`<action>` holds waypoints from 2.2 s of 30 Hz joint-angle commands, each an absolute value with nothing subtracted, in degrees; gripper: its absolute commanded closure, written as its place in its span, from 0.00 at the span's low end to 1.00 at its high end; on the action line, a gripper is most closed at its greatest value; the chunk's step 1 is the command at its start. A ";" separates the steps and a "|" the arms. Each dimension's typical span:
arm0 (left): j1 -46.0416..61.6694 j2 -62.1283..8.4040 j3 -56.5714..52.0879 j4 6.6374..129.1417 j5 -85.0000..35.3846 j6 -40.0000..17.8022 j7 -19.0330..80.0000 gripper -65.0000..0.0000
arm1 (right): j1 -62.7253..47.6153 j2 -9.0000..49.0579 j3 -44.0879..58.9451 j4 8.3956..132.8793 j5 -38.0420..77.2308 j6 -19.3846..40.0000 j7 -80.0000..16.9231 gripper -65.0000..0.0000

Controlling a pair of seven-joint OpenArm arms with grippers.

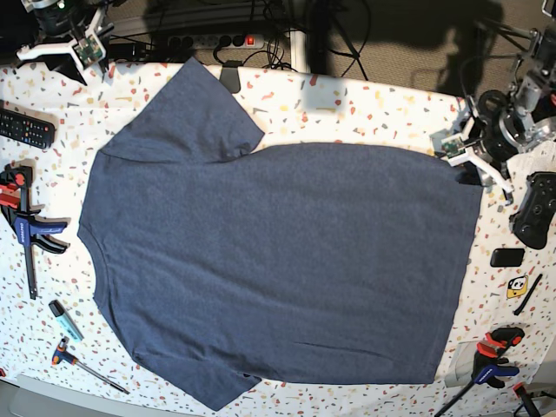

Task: Fold the T-shirt properly

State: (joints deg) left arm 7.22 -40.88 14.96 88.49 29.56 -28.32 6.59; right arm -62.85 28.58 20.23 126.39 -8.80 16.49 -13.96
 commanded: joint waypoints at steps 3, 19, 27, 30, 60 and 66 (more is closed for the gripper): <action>5.98 -42.24 14.41 88.95 29.47 -27.42 5.89 0.64 | -63.53 29.06 20.60 127.39 -8.56 15.38 -13.08 0.69; 5.19 -41.76 14.46 83.09 30.63 -27.90 3.16 0.65 | -63.53 29.06 20.60 127.39 -8.56 15.38 -13.06 0.69; 5.10 -41.25 14.46 83.05 29.32 -30.22 4.82 0.95 | -63.53 29.06 20.60 127.39 -8.60 15.38 -13.04 0.69; 5.08 -39.51 14.46 83.05 26.39 -30.24 9.89 1.00 | -63.53 29.08 20.60 127.39 -8.84 15.42 -12.97 0.69; 5.85 -34.20 14.46 83.11 20.93 -30.15 18.20 1.00 | -28.71 41.34 -13.98 102.08 -33.01 18.09 -18.87 0.44; 5.85 -34.17 14.46 83.11 20.91 -28.51 18.20 1.00 | -28.56 41.76 -14.06 102.06 -32.58 18.79 -18.83 0.44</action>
State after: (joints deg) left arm 5.69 -33.47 14.52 83.15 20.67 -27.55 16.49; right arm -28.58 40.82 -14.31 101.71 -32.82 18.46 -18.33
